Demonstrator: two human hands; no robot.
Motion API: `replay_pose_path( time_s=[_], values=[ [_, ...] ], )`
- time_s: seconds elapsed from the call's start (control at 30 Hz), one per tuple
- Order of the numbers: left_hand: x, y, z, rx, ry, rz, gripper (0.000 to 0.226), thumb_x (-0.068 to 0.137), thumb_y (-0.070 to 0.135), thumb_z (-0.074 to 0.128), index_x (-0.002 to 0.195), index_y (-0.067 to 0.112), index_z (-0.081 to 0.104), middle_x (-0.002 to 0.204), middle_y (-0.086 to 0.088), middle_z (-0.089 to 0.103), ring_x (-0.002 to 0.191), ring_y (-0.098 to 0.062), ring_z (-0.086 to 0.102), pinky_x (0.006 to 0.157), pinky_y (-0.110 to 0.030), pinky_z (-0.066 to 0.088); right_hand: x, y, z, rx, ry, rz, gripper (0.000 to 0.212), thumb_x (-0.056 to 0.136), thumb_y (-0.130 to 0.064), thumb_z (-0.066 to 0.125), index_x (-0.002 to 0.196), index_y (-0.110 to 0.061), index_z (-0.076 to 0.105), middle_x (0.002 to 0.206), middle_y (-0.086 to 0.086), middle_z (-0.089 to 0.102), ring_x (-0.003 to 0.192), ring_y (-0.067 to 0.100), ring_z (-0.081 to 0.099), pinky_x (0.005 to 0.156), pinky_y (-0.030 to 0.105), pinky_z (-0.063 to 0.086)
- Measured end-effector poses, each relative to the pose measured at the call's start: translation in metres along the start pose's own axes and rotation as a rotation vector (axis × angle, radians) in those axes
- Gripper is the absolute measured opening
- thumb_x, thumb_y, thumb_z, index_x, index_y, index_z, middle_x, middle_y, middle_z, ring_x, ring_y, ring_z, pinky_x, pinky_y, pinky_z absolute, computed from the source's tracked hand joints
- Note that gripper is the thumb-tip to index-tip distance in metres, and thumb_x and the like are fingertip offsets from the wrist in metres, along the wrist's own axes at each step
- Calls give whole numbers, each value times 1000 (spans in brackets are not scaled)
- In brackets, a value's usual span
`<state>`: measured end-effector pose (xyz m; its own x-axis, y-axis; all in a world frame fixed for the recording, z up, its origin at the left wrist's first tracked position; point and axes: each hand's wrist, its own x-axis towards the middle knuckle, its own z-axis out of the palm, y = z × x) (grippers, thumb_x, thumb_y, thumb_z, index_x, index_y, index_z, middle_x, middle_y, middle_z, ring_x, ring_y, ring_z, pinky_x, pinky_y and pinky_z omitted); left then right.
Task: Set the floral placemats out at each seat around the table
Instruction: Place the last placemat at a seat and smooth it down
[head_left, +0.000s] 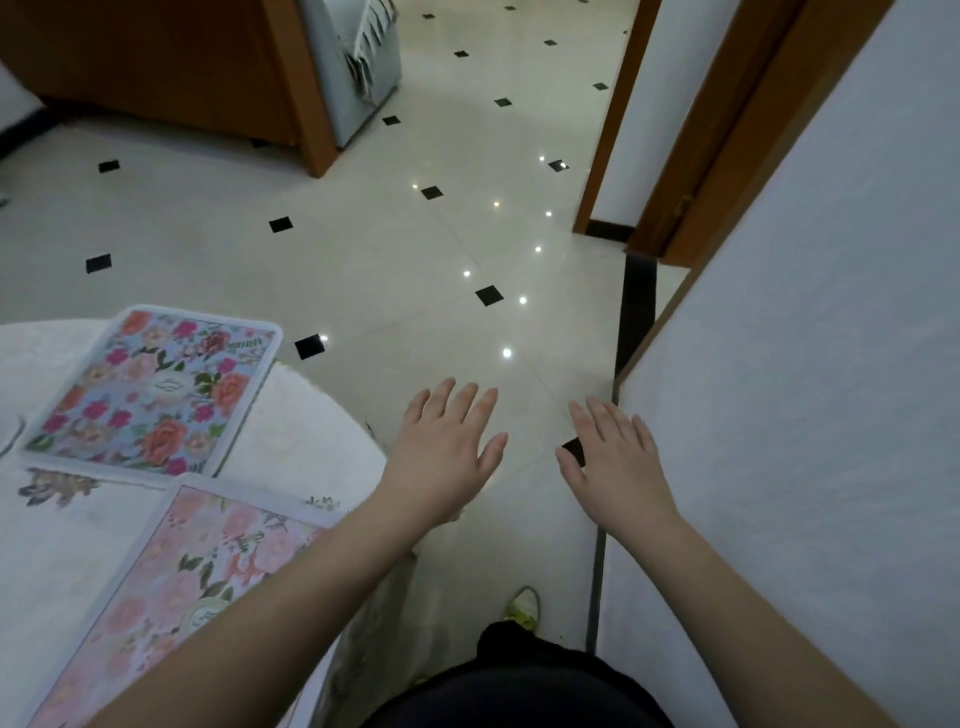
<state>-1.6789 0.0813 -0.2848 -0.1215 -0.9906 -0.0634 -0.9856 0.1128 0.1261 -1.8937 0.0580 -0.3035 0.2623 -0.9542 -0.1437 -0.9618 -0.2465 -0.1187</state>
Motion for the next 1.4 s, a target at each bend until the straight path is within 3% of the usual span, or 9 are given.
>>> replay_pose_path(
  time_s=[0.3,0.53,0.67,0.77,0.87,1.07,1.4],
  values=[
    [68,0,-10,43,34,-103,66,100,58,17,158,26,19,166,-1,17,154,-23,8,123,-44,-2,83,16,-23,4,-10,-116,62,103,-48,23,158,-22,9,166,3,8,152,19,7,123,42,4],
    [102,-14,-12,71,35,-144,63,100,52,26,156,25,25,165,-2,24,154,-24,13,122,-47,-3,129,15,-35,8,-8,-169,61,104,-48,24,158,-23,9,166,1,7,152,19,5,121,39,-3],
    [127,-32,-13,92,47,-141,72,95,56,8,157,24,25,167,-3,16,155,-26,3,121,-45,-10,161,10,-35,-7,-11,-196,61,104,-48,23,158,-24,9,166,1,7,152,19,5,121,39,-5],
    [148,-45,-15,69,65,-137,71,96,54,14,155,21,32,165,-5,22,154,-28,8,121,-45,-8,188,2,-36,-39,-9,-211,60,104,-47,22,158,-24,9,166,0,8,152,19,5,120,38,-6],
    [170,-61,-15,39,61,-153,65,100,54,24,157,21,27,167,-4,17,155,-27,3,120,-44,-12,215,-7,-40,-71,0,-224,60,103,-48,22,157,-24,9,166,1,9,152,19,6,120,38,-6],
    [205,-87,-19,-26,57,-193,75,93,61,-1,158,28,17,168,1,12,155,-18,-4,118,-41,-21,259,-23,-53,-99,14,-235,60,103,-46,22,157,-25,7,166,1,10,152,19,6,120,38,-4],
    [224,-129,-25,-68,65,-347,80,88,63,-6,159,30,11,167,2,16,155,-21,3,119,-40,-14,319,-59,-56,-101,-35,-377,59,103,-43,23,158,-25,8,166,1,9,152,18,5,121,38,-5]
  ],
)
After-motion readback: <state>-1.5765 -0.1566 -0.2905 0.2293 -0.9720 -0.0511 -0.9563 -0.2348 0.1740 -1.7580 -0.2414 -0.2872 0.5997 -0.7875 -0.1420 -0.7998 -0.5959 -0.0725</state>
